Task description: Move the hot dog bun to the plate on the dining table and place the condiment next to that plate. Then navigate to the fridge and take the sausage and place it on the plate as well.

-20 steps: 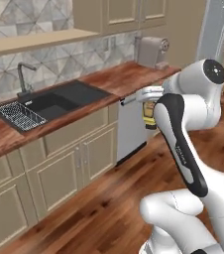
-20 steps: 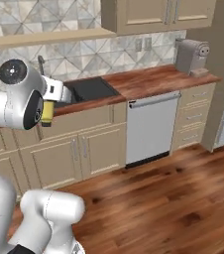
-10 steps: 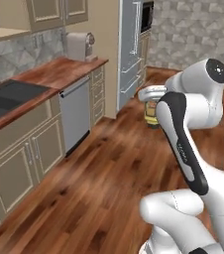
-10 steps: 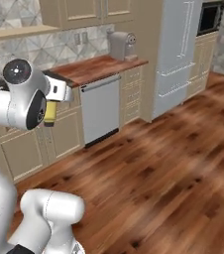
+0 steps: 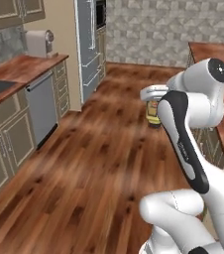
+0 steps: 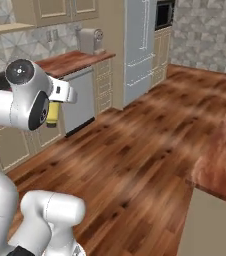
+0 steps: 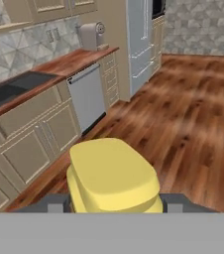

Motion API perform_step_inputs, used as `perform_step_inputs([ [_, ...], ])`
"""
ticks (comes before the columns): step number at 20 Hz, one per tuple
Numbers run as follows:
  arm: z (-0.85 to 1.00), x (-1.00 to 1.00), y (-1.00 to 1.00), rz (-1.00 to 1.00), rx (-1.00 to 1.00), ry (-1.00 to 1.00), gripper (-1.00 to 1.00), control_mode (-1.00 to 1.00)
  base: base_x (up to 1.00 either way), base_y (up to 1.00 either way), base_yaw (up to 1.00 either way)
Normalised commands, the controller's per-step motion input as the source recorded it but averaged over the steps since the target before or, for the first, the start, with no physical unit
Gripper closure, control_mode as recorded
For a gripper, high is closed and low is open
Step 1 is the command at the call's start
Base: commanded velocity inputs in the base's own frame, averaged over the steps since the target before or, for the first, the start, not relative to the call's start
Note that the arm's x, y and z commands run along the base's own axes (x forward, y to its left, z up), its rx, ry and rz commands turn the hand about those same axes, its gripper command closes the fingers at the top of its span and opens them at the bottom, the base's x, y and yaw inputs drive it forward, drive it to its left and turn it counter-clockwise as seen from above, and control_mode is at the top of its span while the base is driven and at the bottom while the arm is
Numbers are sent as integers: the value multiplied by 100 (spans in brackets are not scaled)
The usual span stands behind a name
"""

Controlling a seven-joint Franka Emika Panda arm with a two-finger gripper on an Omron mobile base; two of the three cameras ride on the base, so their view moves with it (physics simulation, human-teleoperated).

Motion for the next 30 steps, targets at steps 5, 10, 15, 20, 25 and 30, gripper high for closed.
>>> perform_step_inputs([
  [5, 0, 0, 0, 0, 0, 0, 100, 100, -51, -55, -27],
  [10, 0, 0, 0, 0, 0, 0, 100, 100, 0, -100, -23],
  [15, 0, 0, 0, 0, 0, 0, 100, 100, 0, -100, -20],
  [20, 0, 0, 0, 0, 0, 0, 100, 100, 0, -100, -18],
  [25, 0, 0, 0, 0, 0, 0, 100, 100, 0, -100, -18],
  [30, 0, 0, 0, 0, 0, 0, 100, 100, 2, -100, -11],
])
